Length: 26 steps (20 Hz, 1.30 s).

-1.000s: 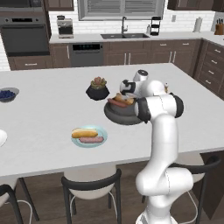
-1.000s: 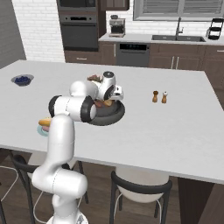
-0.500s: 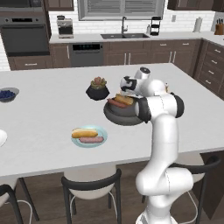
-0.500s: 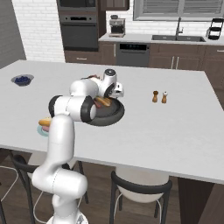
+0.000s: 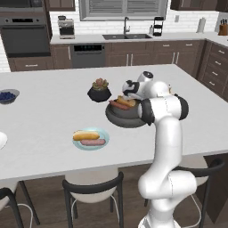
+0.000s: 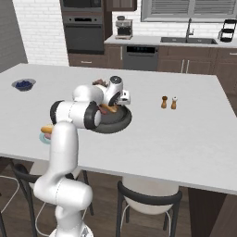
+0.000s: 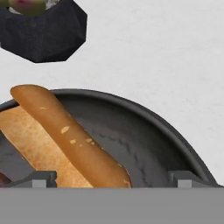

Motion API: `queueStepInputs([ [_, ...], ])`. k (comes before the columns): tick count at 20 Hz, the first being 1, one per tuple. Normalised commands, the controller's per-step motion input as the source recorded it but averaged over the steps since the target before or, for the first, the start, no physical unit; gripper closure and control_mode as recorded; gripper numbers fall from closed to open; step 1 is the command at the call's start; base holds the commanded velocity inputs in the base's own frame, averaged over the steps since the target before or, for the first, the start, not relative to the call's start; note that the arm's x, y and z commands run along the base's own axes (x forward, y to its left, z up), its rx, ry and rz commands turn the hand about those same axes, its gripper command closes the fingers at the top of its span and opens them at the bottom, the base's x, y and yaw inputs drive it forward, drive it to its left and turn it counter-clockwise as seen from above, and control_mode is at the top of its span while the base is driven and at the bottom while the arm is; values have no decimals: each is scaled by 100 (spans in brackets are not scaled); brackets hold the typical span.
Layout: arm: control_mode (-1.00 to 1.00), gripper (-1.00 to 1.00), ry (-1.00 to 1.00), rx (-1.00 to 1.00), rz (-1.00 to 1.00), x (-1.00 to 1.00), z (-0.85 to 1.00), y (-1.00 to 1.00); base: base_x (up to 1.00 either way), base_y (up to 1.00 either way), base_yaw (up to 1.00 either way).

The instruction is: Place one bun and one sausage from the bowl on each plate.

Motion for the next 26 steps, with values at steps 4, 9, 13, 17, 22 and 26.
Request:
queueStepInputs([
  [4,-100,-100,0,0,0,13,-1,1,0,0,0],
  [9,-100,100,2,0,0,5,-2,4,0,0,0],
  [13,-100,100,0,0,0,-1,-6,0,0,0,0],
  [17,-100,100,0,-1,0,-30,-15,0,0,0,0],
  [22,-100,100,-6,3,0,-85,70,0,0,0,0],
  [26,-100,100,-3,0,0,-95,49,7,0,0,0],
])
